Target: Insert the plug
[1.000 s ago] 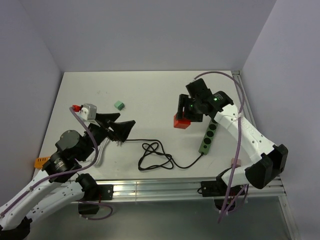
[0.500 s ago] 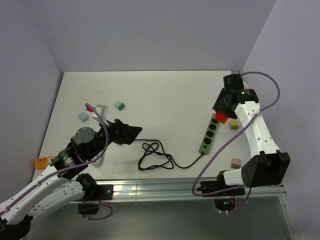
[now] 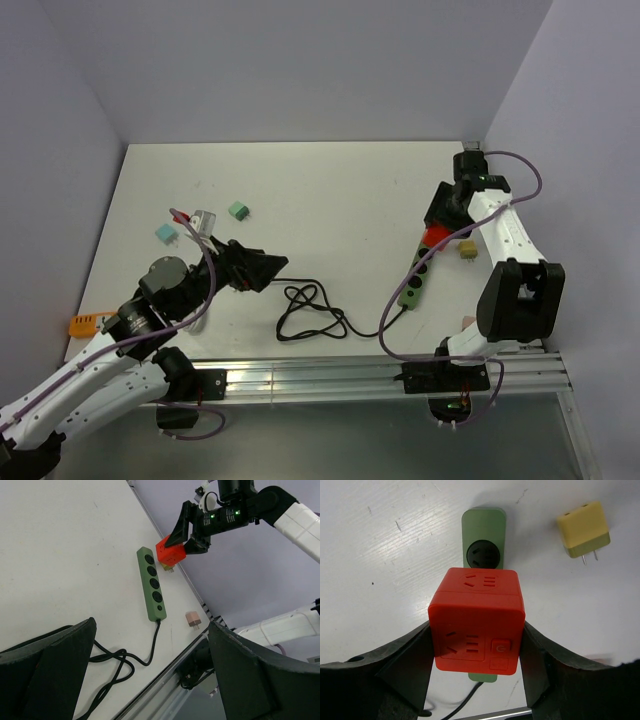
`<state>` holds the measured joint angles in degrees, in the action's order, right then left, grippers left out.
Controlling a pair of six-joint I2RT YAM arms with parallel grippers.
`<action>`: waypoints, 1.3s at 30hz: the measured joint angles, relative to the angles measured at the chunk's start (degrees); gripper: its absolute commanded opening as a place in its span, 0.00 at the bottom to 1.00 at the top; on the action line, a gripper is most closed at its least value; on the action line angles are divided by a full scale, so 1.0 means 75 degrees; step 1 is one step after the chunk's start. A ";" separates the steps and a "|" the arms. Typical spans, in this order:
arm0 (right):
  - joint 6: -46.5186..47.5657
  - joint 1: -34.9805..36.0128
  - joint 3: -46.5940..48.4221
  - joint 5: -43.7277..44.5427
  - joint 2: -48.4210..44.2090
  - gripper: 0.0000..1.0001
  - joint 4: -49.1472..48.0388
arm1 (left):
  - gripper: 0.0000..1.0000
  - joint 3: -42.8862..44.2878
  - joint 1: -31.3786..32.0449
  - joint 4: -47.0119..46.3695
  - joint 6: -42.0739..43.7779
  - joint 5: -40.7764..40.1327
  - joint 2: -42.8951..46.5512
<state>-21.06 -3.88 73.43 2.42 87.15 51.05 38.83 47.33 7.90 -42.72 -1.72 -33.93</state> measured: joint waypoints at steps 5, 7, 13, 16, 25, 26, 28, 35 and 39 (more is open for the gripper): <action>0.0073 -0.0207 -0.0201 -0.0230 0.0102 0.00 -0.0373 | 0.99 -0.0020 0.0000 -0.0050 0.0015 -0.0009 0.0032; 0.0076 -0.0242 -0.0207 -0.0289 0.0184 0.00 -0.0519 | 1.00 -0.0020 0.0000 -0.0055 0.0029 -0.0009 0.0026; 0.0108 -0.0242 -0.0210 -0.0326 0.0411 0.00 -0.0810 | 1.00 -0.0020 0.0000 -0.0157 0.0035 -0.0003 -0.0079; 0.0102 -0.0242 -0.0210 -0.0335 0.0542 0.00 -0.0880 | 1.00 -0.0020 0.0000 -0.0166 0.0035 0.0023 -0.0166; -0.0093 -0.0245 -0.0350 -0.0262 0.0670 0.00 -0.1035 | 0.99 -0.0020 0.0000 -0.0187 0.0070 0.0052 -0.0256; -0.0108 -0.0248 -0.0353 -0.0256 0.0670 0.00 -0.1070 | 1.00 -0.0020 0.0000 -0.0187 0.0076 0.0052 -0.0256; -0.0152 -0.0251 -0.0356 -0.0251 0.0673 0.00 -0.1107 | 1.00 -0.0020 0.0000 -0.0187 0.0090 0.0052 -0.0256; -0.0256 -0.0254 -0.0358 -0.0119 0.0688 0.00 -0.1102 | 1.00 -0.0020 0.0000 -0.0187 0.0149 0.0052 -0.0256; -0.0306 -0.0254 -0.0358 -0.0015 0.0699 0.00 -0.1078 | 0.99 -0.0020 0.0000 -0.0187 0.0175 0.0052 -0.0256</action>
<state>-23.35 -5.78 70.74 2.31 92.40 42.96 38.68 47.33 6.50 -41.41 -1.32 -35.86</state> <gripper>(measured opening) 0.681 0.995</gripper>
